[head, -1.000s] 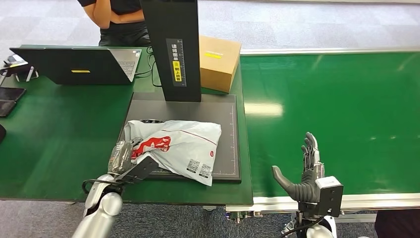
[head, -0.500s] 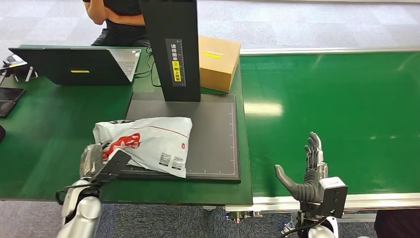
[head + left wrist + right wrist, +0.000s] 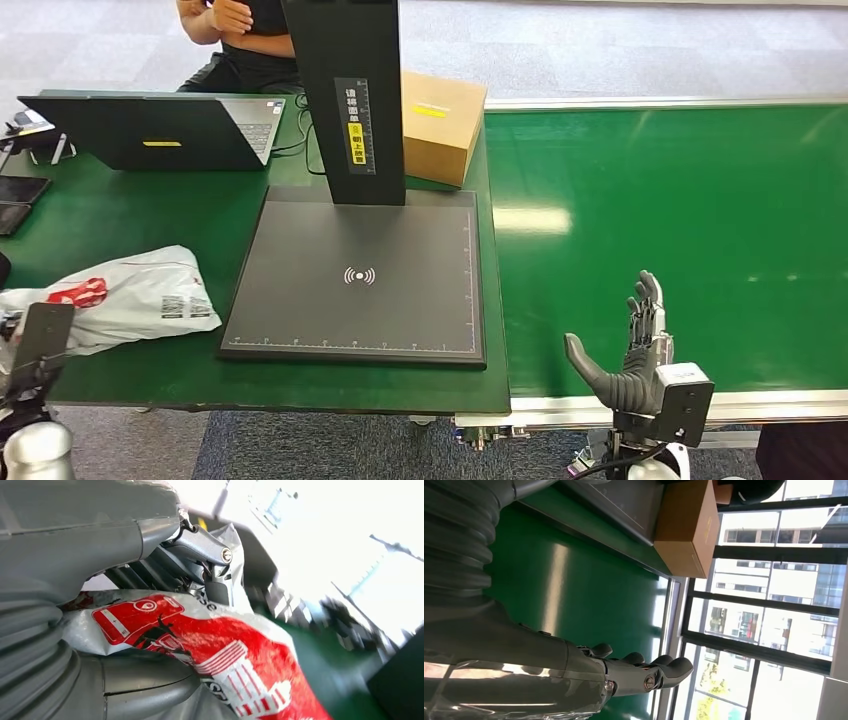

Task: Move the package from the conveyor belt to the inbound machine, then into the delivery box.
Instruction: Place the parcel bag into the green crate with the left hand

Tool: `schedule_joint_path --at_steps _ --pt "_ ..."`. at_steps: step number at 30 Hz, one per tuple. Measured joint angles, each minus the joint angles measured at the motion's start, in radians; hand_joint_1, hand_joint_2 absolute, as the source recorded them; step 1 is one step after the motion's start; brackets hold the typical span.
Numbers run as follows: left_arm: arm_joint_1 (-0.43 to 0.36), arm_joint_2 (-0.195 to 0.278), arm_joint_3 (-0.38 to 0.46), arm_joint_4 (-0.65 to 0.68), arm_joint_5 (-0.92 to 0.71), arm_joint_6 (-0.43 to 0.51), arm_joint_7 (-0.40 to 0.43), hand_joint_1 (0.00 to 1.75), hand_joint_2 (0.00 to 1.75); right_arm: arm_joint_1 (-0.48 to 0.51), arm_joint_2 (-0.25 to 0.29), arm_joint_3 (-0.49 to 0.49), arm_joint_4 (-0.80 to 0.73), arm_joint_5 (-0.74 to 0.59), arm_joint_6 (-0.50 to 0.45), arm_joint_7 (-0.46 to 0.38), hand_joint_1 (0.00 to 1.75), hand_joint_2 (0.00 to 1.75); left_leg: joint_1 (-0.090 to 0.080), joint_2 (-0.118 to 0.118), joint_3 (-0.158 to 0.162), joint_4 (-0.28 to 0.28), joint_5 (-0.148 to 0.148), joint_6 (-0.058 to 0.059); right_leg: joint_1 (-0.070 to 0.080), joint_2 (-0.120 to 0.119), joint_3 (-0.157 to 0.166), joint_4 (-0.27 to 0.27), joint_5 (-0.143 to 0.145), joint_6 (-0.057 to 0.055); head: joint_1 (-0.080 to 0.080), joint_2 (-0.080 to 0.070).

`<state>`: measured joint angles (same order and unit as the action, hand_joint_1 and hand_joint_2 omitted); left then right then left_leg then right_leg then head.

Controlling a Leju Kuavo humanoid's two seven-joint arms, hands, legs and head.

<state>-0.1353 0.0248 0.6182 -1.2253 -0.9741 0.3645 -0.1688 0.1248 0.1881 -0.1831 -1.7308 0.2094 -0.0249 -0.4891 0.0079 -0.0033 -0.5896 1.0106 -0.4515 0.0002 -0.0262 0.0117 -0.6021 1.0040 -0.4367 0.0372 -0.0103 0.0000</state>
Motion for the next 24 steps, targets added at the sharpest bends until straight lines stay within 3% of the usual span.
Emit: schedule_joint_path --at_steps 6,7,10,11,14,20,24 --pt "-0.055 0.059 0.100 0.061 0.000 0.113 -0.004 1.75 1.75 -0.005 0.000 0.010 0.012 0.008 -0.037 -0.006 0.00 1.75 0.000 0.000 0.000 0.000 0.000 0.000 0.000 0.000 0.000 0.000 0.000 0.000 0.000 0.000" --pt "-0.062 0.071 0.111 0.082 0.000 0.127 -0.007 1.38 1.75 -0.006 0.000 0.012 0.015 0.012 -0.046 -0.007 0.00 1.75 0.000 0.000 0.000 0.000 0.000 0.000 0.000 0.000 0.000 0.000 0.000 0.000 0.000 0.000" --pt "-0.076 0.105 0.126 0.139 0.004 0.144 -0.027 0.07 1.75 -0.012 0.000 0.022 0.024 0.022 -0.063 -0.007 0.00 1.75 0.000 0.000 0.000 0.000 0.000 0.000 0.000 0.000 0.000 0.000 0.000 0.000 0.000 0.000" --pt "-0.079 0.112 0.129 0.153 0.009 0.142 -0.035 0.00 1.75 -0.014 0.000 0.024 0.027 0.024 -0.066 -0.007 0.00 1.75 0.000 0.000 0.000 0.000 0.000 0.000 0.000 0.000 0.000 0.000 0.000 0.000 0.000 0.000" --pt "-0.099 0.126 0.130 0.191 0.055 0.095 -0.065 0.00 1.75 -0.030 -0.002 0.028 0.040 0.025 -0.074 -0.006 0.00 1.75 0.000 0.000 0.000 0.000 0.000 0.000 0.000 0.000 0.000 0.000 0.000 0.000 0.000 0.000" --pt "-0.124 0.128 0.078 0.239 0.201 -0.111 -0.148 0.00 1.75 -0.047 -0.010 0.037 0.063 0.023 -0.083 -0.005 0.00 1.75 0.000 -0.001 0.000 0.001 0.000 0.000 0.000 0.000 0.001 0.000 0.001 0.000 0.000 0.000" --pt "-0.126 0.104 0.026 0.228 0.330 -0.107 -0.240 0.00 1.75 -0.051 -0.012 0.042 0.067 0.009 -0.079 -0.006 0.00 1.75 0.000 0.000 0.000 0.001 0.000 0.000 0.000 0.000 0.001 0.000 0.001 0.000 0.000 0.000"
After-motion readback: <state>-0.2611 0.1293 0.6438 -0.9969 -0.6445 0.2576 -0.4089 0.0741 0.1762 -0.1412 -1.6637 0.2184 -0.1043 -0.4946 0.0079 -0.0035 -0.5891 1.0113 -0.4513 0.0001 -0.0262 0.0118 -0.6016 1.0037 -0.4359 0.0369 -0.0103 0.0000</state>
